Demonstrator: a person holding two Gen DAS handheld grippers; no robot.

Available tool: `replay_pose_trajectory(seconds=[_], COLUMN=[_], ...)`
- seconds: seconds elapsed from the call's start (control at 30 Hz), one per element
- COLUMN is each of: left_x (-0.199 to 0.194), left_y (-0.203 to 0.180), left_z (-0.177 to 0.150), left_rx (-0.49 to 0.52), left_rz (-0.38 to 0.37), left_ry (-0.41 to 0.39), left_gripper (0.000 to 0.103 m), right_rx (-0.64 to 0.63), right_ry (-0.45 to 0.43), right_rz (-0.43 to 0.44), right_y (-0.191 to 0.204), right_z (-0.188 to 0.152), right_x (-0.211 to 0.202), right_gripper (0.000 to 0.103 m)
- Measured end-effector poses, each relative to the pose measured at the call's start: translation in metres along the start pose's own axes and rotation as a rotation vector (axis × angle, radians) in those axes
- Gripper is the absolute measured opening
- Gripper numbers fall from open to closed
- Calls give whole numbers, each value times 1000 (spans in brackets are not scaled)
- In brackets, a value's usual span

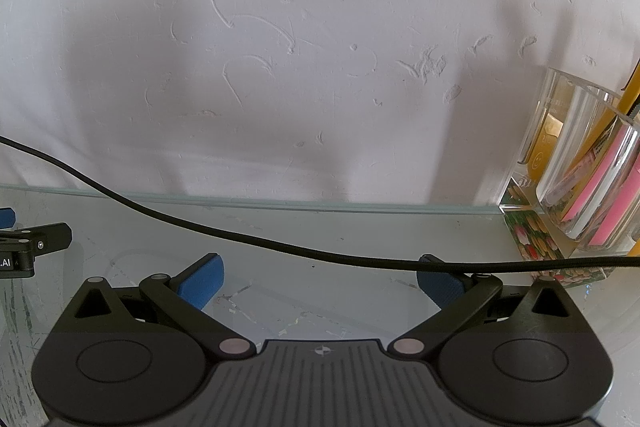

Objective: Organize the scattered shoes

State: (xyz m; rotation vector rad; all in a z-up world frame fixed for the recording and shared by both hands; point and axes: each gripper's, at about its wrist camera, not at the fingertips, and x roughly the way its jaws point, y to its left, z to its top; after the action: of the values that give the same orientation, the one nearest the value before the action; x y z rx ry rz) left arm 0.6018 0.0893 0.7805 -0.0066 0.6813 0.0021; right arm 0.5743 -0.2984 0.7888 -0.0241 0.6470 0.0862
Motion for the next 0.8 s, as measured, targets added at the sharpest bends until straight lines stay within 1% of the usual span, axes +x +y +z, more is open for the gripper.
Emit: replay_pose_trajectory(seconds=[0.8], left_x=[1], left_y=[2], left_z=[0], left_rx=[0], left_rz=[0], left_ry=[0], left_gripper=[103], right_rx=[0], right_ry=[-1], right_rz=[-1], right_y=[-3], right_z=[1], right_x=[-1], right_gripper=[103])
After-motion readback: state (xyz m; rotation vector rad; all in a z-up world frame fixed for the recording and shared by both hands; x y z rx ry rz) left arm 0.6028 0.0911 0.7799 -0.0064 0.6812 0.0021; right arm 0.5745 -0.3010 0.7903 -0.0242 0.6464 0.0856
